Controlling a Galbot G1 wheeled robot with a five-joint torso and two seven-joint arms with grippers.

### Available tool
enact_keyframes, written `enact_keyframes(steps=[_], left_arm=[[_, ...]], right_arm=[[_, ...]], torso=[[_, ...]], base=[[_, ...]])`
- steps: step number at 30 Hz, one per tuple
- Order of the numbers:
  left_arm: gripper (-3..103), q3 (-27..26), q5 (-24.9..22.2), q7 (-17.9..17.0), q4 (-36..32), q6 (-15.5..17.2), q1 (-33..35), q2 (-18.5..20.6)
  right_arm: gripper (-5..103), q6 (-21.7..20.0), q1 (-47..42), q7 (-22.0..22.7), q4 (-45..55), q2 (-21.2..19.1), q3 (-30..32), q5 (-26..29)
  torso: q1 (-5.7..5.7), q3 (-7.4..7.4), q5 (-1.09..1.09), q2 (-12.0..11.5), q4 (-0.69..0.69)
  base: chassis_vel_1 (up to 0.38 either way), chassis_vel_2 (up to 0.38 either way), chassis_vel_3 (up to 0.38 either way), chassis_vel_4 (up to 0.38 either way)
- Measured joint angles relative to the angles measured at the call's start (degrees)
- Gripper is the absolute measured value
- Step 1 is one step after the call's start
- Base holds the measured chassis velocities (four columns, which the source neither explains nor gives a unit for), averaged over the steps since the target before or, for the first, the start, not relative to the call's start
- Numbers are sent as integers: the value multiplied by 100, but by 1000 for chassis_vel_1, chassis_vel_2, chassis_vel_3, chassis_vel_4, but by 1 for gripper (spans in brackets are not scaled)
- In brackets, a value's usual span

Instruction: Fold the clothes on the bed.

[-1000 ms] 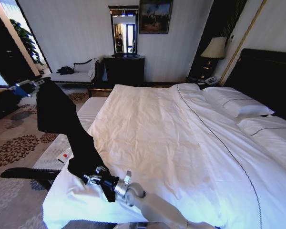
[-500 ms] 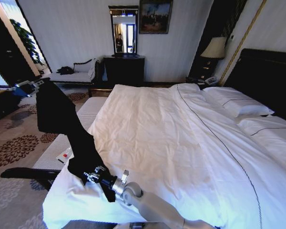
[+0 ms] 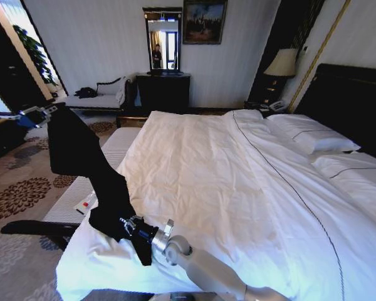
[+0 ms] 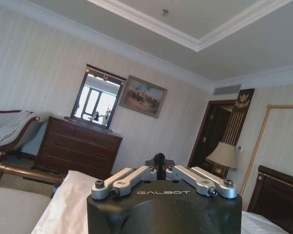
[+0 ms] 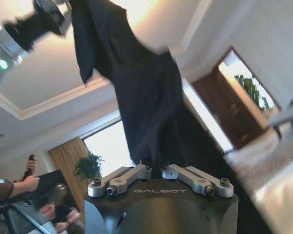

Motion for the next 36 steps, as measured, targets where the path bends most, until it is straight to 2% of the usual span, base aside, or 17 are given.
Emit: enact_keyframes(steps=[5, 6, 7, 9, 11, 12, 15, 16, 20, 22, 24, 25, 28, 29, 33, 34, 36], left_arm=[[2, -64, -19, -14, -21, -15, 42, -1], [2, -67, 14, -20, -67, -22, 71, -56], [2, -67, 14, -20, -67, -22, 71, -56], [2, -66, 60, -31, -191, -24, 111, -195], [2, -65, 71, -32, -235, -25, 124, -244], [2, -85, 83, -32, -345, -28, 168, -361], [2, -167, 82, 21, -561, -45, 296, -541], [2, -167, 82, 21, -561, -45, 296, -541], [2, -299, 56, 154, -883, -168, 449, -605], [2, -339, 24, 172, -942, -218, 447, -578], [2, -548, -144, 220, -1080, -358, 446, -473], [2, -548, -144, 220, -1080, -358, 446, -473], [2, -1260, -571, 298, -1219, -588, 646, -244], [2, -1260, -571, 298, -1219, -588, 646, -244], [2, -2136, -1258, 282, -1358, -720, 889, -18], [2, -2136, -1258, 282, -1358, -720, 889, -18], [2, -2466, -1557, 163, -1489, -720, 966, 34]], right_arm=[[1, -99, 26, -140, 794, -461, 749, -71], [1, -181, 31, -129, 1220, -737, 1152, 92], [1, -181, 31, -129, 1220, -737, 1152, 92], [1, -285, 3, -69, 1719, -1196, 1718, 335], [1, -305, -19, -63, 1885, -1346, 1910, 397], [1, -337, -84, -53, 2223, -1682, 2381, 532], [1, -386, -276, -41, 2866, -2166, 3116, 824], [1, -386, -276, -41, 2866, -2166, 3116, 824], [1, -601, -482, 381, 3752, -2828, 4104, 2052], [1, -650, -488, 517, 3892, -2950, 4290, 2288], [1, -731, -482, 702, 4155, -3226, 4682, 2659], [1, -731, -482, 702, 4155, -3226, 4682, 2659], [1, -740, -449, 841, 4519, -3740, 5234, 3035], [1, -740, -449, 841, 4519, -3740, 5234, 3035], [1, -739, -439, 952, 5040, -4382, 6114, 3621], [1, -739, -439, 952, 5040, -4382, 6114, 3621], [1, -747, -429, 1074, 5323, -4725, 6566, 3984]], torso=[[0, 0, 2, 0, -1], [0, 0, 2, 0, 0], [0, 0, 2, 0, 0], [0, 0, 3, -1, -1], [1, 0, 3, -1, -1], [0, 0, 1, 0, -1], [1, 0, 3, 0, -2], [1, 0, 3, 0, -2], [0, -1, 2, 0, -1], [0, -1, 1, 0, 0], [0, -1, 2, 0, -1], [0, -1, 2, 0, -1], [0, 0, 3, 0, 0], [0, 0, 3, 0, 0], [0, -1, 0, 1, 0], [0, -1, 0, 1, 0], [0, -1, 0, 1, 1]], base=[[0, 0, 0, 0], [0, 0, 0, 0], [0, 0, 0, 0], [0, 0, 0, 0], [0, 0, 0, 0], [0, 0, 0, 0], [0, 0, 0, 0], [0, 0, 0, 0], [0, 0, 0, 0], [0, 0, 0, 0], [0, 0, 0, 0], [0, 0, 0, 0], [0, 0, 0, 0], [0, 0, 0, 0], [0, 0, 0, 0], [0, 0, 0, 0], [0, 0, 0, 0]])
